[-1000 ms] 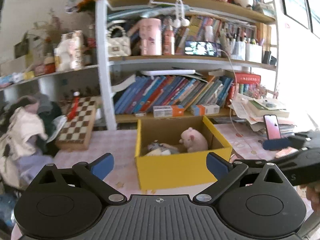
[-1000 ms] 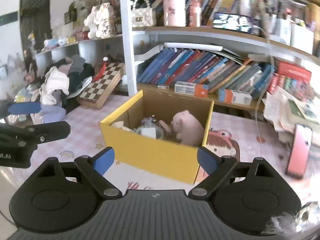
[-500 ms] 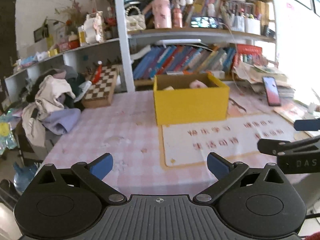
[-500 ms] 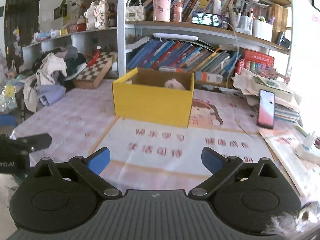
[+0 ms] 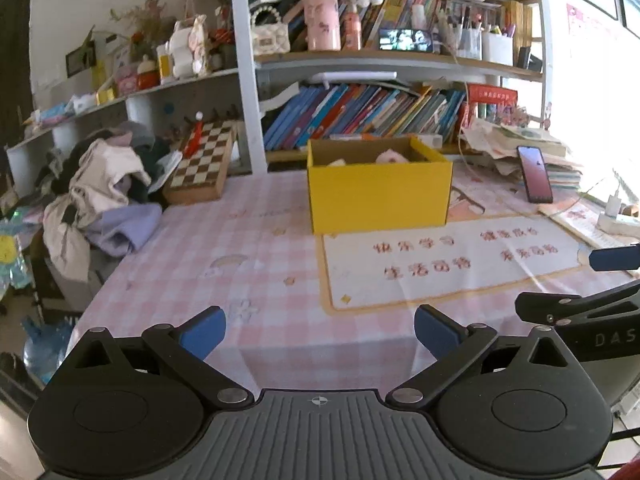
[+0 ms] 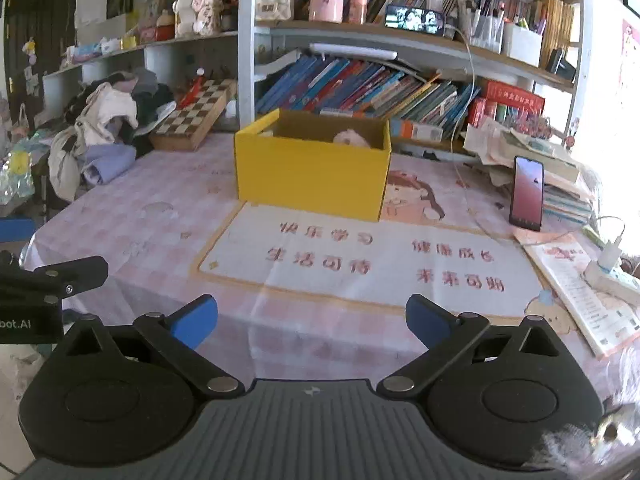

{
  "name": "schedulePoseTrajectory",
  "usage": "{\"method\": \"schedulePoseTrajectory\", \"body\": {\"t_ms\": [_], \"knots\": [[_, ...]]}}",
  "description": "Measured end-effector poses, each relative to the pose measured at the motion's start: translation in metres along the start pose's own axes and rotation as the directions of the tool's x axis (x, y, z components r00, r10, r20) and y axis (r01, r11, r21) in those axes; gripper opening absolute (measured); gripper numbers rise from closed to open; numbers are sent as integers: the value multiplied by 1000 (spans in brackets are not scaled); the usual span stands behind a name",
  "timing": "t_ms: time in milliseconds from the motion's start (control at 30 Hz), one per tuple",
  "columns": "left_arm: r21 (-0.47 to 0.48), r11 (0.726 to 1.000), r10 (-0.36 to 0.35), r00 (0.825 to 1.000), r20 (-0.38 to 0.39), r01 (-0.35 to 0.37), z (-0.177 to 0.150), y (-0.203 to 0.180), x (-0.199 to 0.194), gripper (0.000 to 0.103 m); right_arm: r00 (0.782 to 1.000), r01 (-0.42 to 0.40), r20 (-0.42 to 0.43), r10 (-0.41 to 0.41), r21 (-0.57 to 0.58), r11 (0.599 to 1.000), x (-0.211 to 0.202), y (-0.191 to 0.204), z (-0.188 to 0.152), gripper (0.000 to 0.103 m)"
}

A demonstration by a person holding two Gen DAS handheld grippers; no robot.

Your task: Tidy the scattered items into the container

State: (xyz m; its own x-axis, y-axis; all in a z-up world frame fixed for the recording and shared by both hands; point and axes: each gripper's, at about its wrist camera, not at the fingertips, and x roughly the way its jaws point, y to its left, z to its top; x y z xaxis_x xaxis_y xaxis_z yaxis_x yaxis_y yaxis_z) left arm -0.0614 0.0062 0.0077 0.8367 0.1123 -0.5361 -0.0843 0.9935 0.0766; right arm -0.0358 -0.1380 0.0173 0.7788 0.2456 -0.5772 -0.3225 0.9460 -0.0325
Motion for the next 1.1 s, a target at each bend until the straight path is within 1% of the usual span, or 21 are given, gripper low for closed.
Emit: {"method": "schedulePoseTrajectory", "body": {"t_ms": [133,200,433,767,867,1100], "knots": [[7,1000,6,1000,-27,-6,-12,2,-2,102,999,-20,-44,20,-4,1000,-2,8,-10,103],[11,1000,8,1000,-30,-7,-12,2,-2,102,997,-24,-70,23,-14,1000,-1,12,-13,103],[31,999,18,999,-37,-17,-13,1,-3,103,997,-25,-75,23,-24,999,-1,18,-13,103],[20,999,27,999,-26,-26,-11,6,-6,103,998,-23,-57,21,-29,999,-4,21,-10,103],[23,999,25,999,-33,-25,-12,5,-5,103,998,-31,-56,29,-37,999,1,14,-9,103],[23,999,26,998,-53,-24,-13,3,-5,103,995,-47,-92,42,-53,997,4,16,-10,103]]}}
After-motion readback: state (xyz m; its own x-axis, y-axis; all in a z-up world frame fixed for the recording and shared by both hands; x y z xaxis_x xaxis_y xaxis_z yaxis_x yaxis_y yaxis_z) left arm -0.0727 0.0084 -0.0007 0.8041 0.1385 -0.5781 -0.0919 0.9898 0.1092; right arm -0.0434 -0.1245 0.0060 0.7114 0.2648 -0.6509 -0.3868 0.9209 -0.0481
